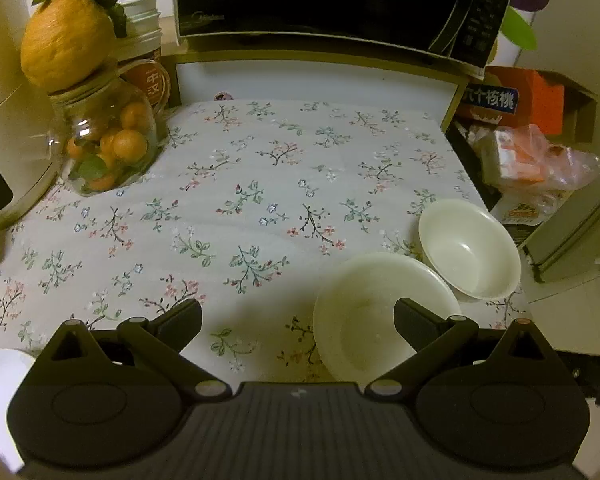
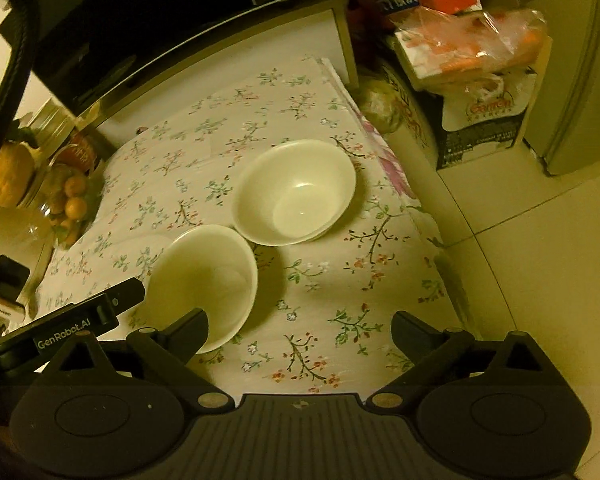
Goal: Organize plates and bowls
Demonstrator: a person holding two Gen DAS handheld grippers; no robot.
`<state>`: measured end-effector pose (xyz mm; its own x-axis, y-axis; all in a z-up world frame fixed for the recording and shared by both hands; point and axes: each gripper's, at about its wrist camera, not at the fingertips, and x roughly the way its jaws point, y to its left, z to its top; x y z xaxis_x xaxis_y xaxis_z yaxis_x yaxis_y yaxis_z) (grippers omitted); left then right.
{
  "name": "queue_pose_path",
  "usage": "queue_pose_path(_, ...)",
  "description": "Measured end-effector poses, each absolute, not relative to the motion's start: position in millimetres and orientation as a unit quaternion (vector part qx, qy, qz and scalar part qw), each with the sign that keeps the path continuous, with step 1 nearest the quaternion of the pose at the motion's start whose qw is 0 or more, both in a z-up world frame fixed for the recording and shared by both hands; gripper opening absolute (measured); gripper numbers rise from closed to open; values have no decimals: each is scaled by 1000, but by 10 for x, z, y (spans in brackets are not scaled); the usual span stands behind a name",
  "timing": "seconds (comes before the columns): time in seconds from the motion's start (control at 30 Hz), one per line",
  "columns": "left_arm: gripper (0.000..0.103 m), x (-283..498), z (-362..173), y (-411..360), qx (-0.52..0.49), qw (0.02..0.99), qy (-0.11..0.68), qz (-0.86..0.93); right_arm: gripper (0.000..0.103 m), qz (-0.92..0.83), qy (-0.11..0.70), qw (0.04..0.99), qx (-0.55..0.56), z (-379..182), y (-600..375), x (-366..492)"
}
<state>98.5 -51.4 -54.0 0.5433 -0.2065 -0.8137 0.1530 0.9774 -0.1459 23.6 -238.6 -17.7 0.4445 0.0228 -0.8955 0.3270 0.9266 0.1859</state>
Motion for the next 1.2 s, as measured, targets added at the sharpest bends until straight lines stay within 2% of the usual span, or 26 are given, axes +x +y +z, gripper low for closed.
queue_pose_path(0.23,102,1102,-617,-595,-27,873,475,-106,94,-89,523,831,169,-255,-2378,281)
queue_pose_path(0.4,99,1207,-685,-561,-40,869,483,-98,82,-80,528,826,178,-316,-2370,349)
queue_pose_path(0.9,88,1273,-812,-503,-67,853,508,-102,78,-81,543,819,168,-489,-2257,508)
queue_pose_path(1.07,76,1268,-873,-516,-71,846,517,-107,77,-89,544,816,176,-545,-2285,529)
queue_pose_path(1.13,72,1262,-894,-531,-71,843,521,-110,69,-83,544,816,179,-571,-2262,530)
queue_pose_path(1.2,67,1255,-910,-540,-70,842,523,-113,64,-74,547,814,180,-611,-2222,542)
